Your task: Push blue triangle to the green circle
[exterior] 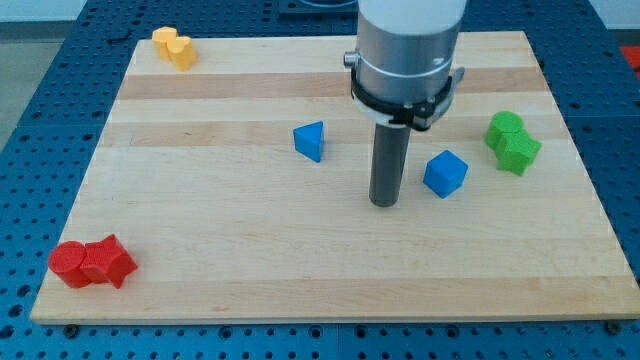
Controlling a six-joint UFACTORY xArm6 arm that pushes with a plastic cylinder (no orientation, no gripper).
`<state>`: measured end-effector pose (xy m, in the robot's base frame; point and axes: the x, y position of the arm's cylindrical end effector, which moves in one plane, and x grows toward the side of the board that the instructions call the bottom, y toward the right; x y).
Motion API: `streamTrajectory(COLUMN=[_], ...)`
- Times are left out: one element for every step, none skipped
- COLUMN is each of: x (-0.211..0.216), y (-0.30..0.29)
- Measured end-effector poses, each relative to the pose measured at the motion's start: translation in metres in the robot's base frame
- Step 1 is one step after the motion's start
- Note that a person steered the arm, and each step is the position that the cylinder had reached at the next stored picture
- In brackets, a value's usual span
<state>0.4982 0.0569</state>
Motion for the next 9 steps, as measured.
streamTrajectory(x=[0.0,-0.015,-0.032,-0.036,-0.02,-0.01,-0.02,-0.04,-0.065], y=[0.031,0.066,0.088,0.094,0.069,-0.015,-0.096,-0.15,-0.172])
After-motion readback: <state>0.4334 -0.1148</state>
